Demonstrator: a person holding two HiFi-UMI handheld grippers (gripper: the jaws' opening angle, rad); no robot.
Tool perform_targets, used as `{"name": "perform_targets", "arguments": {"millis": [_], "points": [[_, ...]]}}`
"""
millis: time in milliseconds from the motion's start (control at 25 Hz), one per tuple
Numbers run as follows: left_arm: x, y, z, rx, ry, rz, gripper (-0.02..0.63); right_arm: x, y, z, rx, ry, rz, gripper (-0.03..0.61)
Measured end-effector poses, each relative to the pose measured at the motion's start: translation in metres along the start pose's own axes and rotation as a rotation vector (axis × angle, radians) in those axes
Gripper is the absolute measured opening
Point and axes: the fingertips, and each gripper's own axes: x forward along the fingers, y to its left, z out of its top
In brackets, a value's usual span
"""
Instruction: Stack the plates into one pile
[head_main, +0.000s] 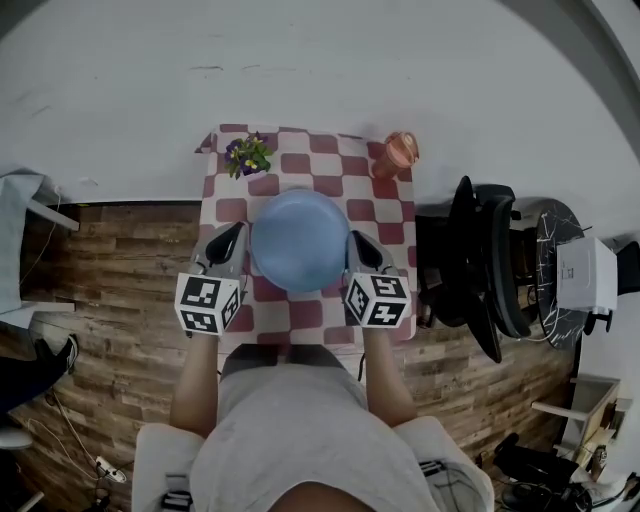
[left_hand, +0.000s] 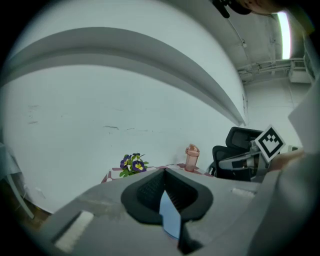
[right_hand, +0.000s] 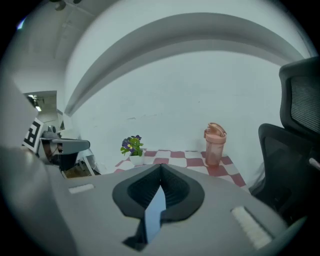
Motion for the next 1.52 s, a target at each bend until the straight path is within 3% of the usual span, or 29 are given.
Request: {"name": "perform_targets", "arguments": {"millis": [560,1160,1520], "points": [[-0.065,-0.046,0.052,0.007,-0.238,0.134,0.006,-0.075,0.011,0.069,-0.090,-0.215,0.140,-0.002],[-0.124,-0.100,0.107,0.059,-0.450,0.199,0.005,-0.145,-0.003,0.107,-0.109,-0.391,0.162,-0.002],[-0.141,-0.121,0.122,0.091,-0.511,0.229,0.005,-0.173,-0.010,0.117,-0.135,-0.468,0.158,-0.002]]}}
